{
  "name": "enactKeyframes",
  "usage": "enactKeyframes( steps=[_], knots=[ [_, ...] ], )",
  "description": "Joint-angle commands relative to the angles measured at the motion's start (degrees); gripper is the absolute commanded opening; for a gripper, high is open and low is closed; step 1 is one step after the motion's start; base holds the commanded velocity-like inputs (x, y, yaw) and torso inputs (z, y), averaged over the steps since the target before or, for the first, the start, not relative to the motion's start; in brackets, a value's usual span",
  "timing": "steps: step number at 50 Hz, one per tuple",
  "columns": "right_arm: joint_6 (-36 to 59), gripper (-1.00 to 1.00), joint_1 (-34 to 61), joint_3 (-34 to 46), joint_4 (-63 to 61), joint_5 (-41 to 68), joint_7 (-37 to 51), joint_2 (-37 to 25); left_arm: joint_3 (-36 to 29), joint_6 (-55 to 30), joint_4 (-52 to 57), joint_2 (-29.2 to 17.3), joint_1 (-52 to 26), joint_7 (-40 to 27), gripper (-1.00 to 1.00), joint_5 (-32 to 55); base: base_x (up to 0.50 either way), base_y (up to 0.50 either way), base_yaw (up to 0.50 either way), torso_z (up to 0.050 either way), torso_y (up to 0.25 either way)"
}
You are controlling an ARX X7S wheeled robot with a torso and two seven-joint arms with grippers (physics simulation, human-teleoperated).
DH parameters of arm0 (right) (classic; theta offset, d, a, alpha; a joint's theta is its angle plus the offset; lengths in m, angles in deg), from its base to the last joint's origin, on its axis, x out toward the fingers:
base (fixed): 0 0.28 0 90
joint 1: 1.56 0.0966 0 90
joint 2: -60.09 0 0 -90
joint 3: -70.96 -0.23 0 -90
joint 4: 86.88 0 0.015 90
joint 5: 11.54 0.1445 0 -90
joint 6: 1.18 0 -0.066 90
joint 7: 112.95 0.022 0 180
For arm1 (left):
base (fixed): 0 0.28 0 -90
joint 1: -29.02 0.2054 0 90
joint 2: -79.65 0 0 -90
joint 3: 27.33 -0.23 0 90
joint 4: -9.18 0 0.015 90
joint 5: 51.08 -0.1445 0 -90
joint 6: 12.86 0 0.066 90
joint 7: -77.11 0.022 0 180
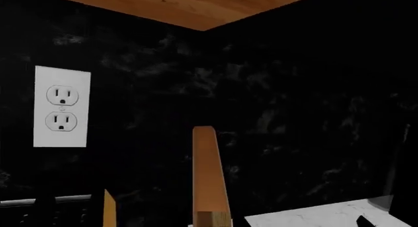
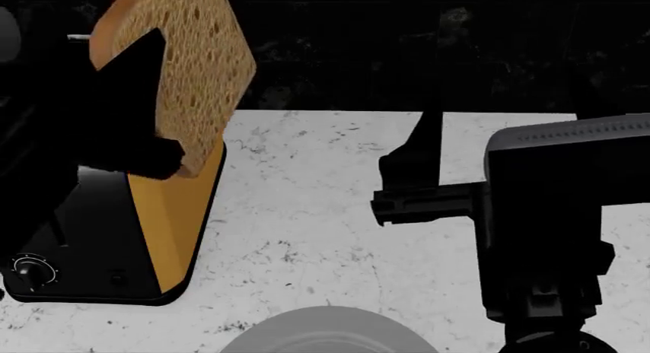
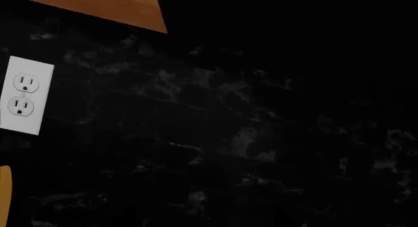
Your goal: Place the toasted item on a plate.
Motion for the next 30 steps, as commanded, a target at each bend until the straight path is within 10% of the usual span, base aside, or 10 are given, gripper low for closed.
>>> enactKeyframes(
  steps=[1, 17, 30],
  knots=[
    [1.6, 1.0, 0.6, -0.1, -0.9, 0.3, 0.2, -0.8, -0.9, 3.6, 1.9, -0.9, 4.8, -21.0, -1.0, 26.3, 0.0, 0.0, 0.0, 0.0, 0.0],
    [-3.1, 1.0, -2.3, 0.5, 1.3, -0.2, 0.5, 0.1, -7.6, 11.8, 6.8, -1.1, 16.3, -28.5, -1.0, 36.6, 0.0, 0.0, 0.0, 0.0, 0.0],
    [-2.9, 1.0, -2.9, 0.2, 0.5, 0.0, 0.9, -0.3, -7.4, 12.8, 7.9, -1.1, 23.9, -22.2, -1.0, 31.0, 0.0, 0.0, 0.0, 0.0, 0.001]
  ],
)
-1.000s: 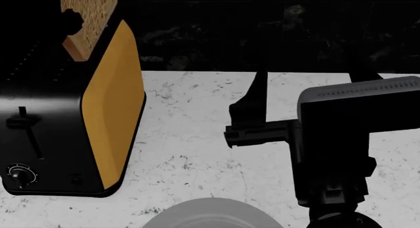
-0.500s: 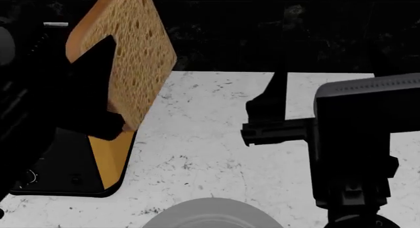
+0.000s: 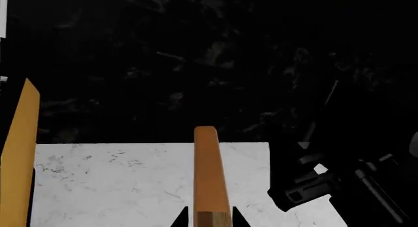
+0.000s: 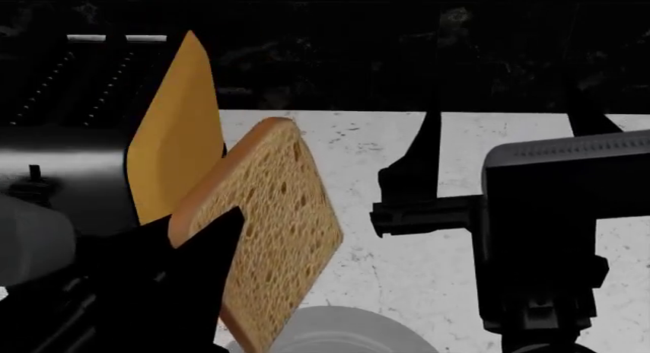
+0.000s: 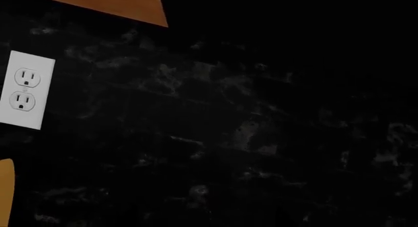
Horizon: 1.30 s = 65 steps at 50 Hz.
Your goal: Place the toasted item on a plate.
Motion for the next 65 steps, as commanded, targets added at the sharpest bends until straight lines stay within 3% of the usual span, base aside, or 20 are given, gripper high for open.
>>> enactKeyframes(
  steps=[1, 5, 14, 21, 48, 65],
  knots=[
    [-0.4, 1.0, -0.3, 0.2, 0.2, 0.1, 0.2, -0.1, -0.2, 2.5, 1.1, 0.4, 8.8, 3.1, -1.0, -2.0, 0.0, 0.0, 0.0, 0.0, 0.0],
    [0.2, 1.0, 0.6, 0.3, 0.1, 0.3, 0.2, 0.0, -0.6, 2.3, 1.7, 0.4, 11.3, 6.2, -1.0, -5.0, 0.0, 0.0, 0.0, 0.0, 0.0],
    [1.0, 1.0, 1.0, 0.3, -0.6, 0.7, 0.3, -0.2, -2.9, 6.7, 3.4, 0.9, 14.8, 4.8, -1.0, -3.6, 0.0, 0.0, 0.0, 0.0, 0.0],
    [-0.1, 1.0, 0.3, 0.8, 0.0, 0.6, 0.4, 0.1, -6.2, 8.1, 4.1, 1.3, 19.6, 9.8, -1.0, -7.8, 0.0, 0.0, 0.0, 0.0, 0.0],
    [-3.2, 1.0, -2.1, 1.2, 1.9, 0.1, 0.9, -0.2, -12.5, 14.9, 4.2, -0.5, 27.3, 18.2, -1.0, -18.0, 0.0, 0.0, 0.0, 0.0, 0.0],
    [-2.9, 1.0, -1.5, 1.6, 2.2, 0.5, 1.1, -0.1, -12.9, 18.8, 2.4, -2.4, 30.4, 22.7, -1.0, -22.5, 0.0, 0.0, 0.0, 0.0, 0.0]
  ],
)
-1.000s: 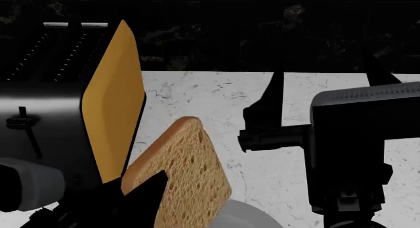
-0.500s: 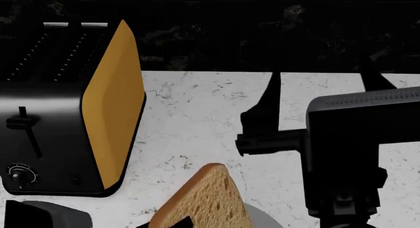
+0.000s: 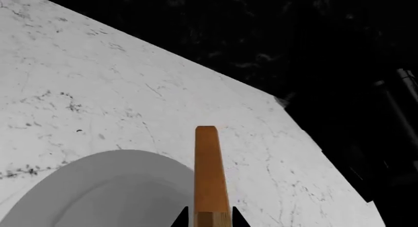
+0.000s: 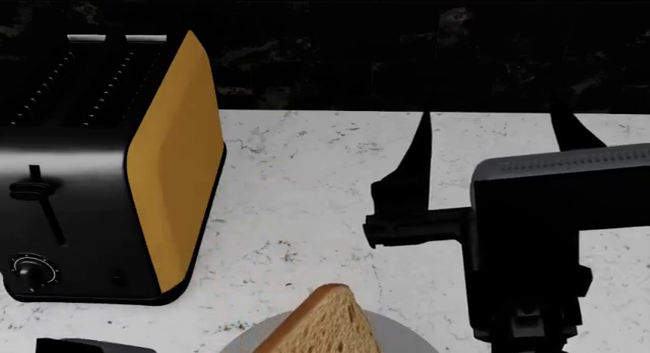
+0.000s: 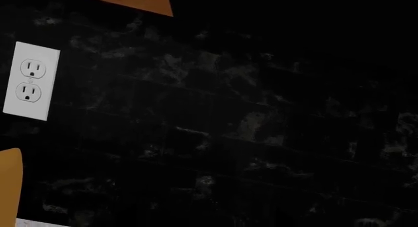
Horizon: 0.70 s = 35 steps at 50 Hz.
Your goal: Place the toasted item on a plate.
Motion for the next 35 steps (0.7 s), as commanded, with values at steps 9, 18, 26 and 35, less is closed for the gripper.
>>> enactKeyframes(
  steps=[9, 18, 26, 35],
  knots=[
    [-0.1, 1.0, 0.6, 0.6, 0.6, 0.2, 0.2, 0.0, -1.5, 2.9, -0.7, -2.3, 0.8, 2.0, -1.0, -3.2, 0.0, 0.0, 0.0, 0.0, 0.0],
    [0.3, 1.0, 0.7, 0.7, 0.1, 0.4, 0.4, -0.2, -2.2, 3.5, -0.2, -3.2, 1.1, 1.7, 1.0, -4.2, 0.0, 0.0, 0.0, 0.0, 0.0],
    [0.1, 1.0, 1.2, 1.2, 0.7, 0.4, 0.4, 0.0, -2.6, 3.4, 0.5, -4.7, 0.0, 1.1, 1.0, -5.2, 0.0, 0.0, 0.0, 0.0, 0.0],
    [-0.2, 1.0, 0.9, 1.3, 0.7, 0.5, 0.6, 0.0, -3.7, 2.3, 1.4, -8.5, -0.8, 2.5, 1.0, -11.7, 0.0, 0.0, 0.0, 0.0, 0.0]
  ],
)
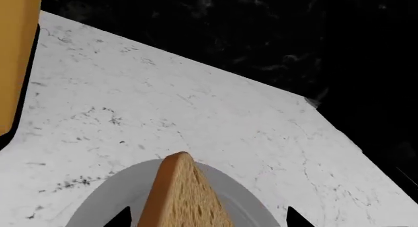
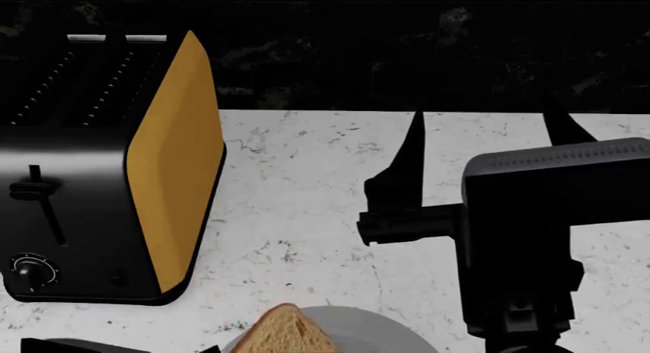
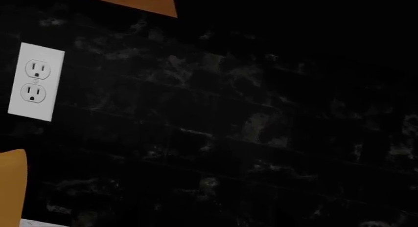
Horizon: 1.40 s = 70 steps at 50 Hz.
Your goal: Place the toasted item on a plate.
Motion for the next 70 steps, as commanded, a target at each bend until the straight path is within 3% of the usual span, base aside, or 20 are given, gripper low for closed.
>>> enactKeyframes(
  steps=[1, 9, 19, 28, 37, 47, 55, 57, 62, 70],
  knots=[
    [-0.1, 1.0, 0.1, 0.3, 0.1, 0.1, 0.1, 0.0, -0.5, -0.2, 0.8, -3.5, -0.9, 0.6, 1.0, -4.8, 0.0, 0.0, 0.0, 0.0, 0.0],
    [0.0, 1.0, 0.2, 0.3, 0.0, 0.3, 0.3, -0.1, -0.9, -0.6, 1.6, -6.0, -2.2, 0.7, 1.0, -8.2, 0.0, 0.0, 0.0, 0.0, 0.0],
    [1.3, 1.0, 1.4, 0.3, -0.5, 0.7, 0.3, -0.3, 4.2, -0.9, 3.2, -8.0, -9.1, -7.3, 1.0, 1.5, 0.0, 0.0, 0.0, 0.0, 0.0],
    [1.9, 1.0, 1.7, 0.8, -1.3, 1.0, 0.3, -0.5, 8.7, -1.7, 3.9, -15.7, -22.4, -18.0, 1.0, 12.9, 0.0, 0.0, 0.0, 0.0, 0.0],
    [4.3, 1.0, 1.5, -0.5, -4.3, 2.1, 0.8, -1.1, 11.2, -2.8, 1.1, -22.9, -32.4, -21.3, 1.0, 17.1, 0.0, 0.0, 0.0, 0.0, 0.0],
    [13.6, 1.0, 3.5, -4.2, -11.0, 5.3, 1.2, -2.8, 15.2, -2.7, -0.1, -29.3, -34.5, -20.5, 1.0, 19.4, 0.0, 0.0, 0.0, 0.0, 0.0],
    [26.4, 1.0, 8.5, -10.1, -19.2, 9.7, 1.4, -4.4, 18.6, -2.3, -0.2, -34.6, -34.5, -21.9, 1.0, 22.6, 0.0, 0.0, 0.0, 0.0, 0.0],
    [29.0, 1.0, 9.6, -11.8, -20.5, 12.9, 2.3, -5.4, 20.1, -2.0, 0.0, -35.3, -33.2, -21.5, 1.0, 22.5, 0.0, 0.0, 0.0, 0.0, 0.0],
    [32.4, 1.0, 13.6, -18.9, -20.5, 37.4, 17.6, -13.5, 22.7, -1.2, 1.0, -36.9, -31.1, -22.0, 1.0, 23.4, 0.0, 0.0, 0.0, 0.0, 0.0],
    [39.7, 1.0, 21.0, -30.6, -17.7, 67.1, 35.0, -19.7, 29.1, 0.5, 2.2, -41.9, -27.8, -24.1, 1.0, 28.3, 0.0, 0.0, 0.0, 0.0, 0.0]
  ],
)
